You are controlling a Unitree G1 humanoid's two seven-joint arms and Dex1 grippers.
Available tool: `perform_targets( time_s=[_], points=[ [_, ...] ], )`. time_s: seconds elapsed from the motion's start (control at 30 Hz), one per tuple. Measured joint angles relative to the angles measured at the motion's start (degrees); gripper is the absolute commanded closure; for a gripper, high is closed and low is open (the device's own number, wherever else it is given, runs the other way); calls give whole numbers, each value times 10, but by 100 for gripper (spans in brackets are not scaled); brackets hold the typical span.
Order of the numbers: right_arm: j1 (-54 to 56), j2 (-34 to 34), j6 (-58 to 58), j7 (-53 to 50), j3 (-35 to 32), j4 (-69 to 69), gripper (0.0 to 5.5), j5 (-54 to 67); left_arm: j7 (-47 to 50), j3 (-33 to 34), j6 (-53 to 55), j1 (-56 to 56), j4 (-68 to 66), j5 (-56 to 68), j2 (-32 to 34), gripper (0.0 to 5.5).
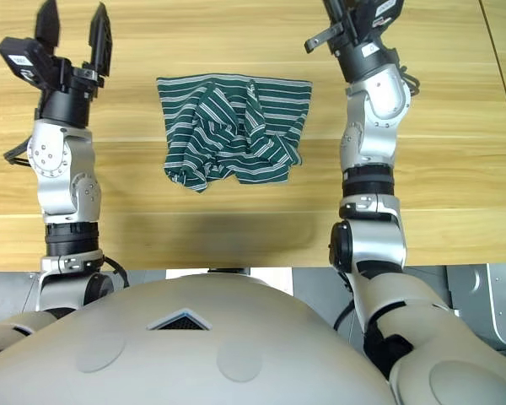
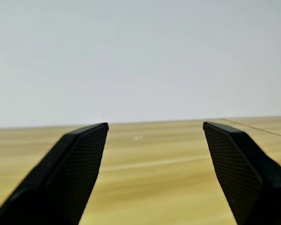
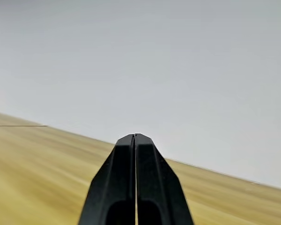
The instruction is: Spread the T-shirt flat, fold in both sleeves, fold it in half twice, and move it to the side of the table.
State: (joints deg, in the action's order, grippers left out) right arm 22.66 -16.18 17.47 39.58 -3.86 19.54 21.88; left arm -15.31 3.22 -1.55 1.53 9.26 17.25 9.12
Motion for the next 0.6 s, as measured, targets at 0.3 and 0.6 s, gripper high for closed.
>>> perform_targets(
  time_s=[0.3,0.6],
  points=[
    [-134,-149,-426,8,31,-302,371,83,72,-156,226,-147,224,-27,-18,97],
    [-218,-154,-618,-27,65,-397,371,119,108,-180,216,-166,221,-111,-22,97]
  ],
)
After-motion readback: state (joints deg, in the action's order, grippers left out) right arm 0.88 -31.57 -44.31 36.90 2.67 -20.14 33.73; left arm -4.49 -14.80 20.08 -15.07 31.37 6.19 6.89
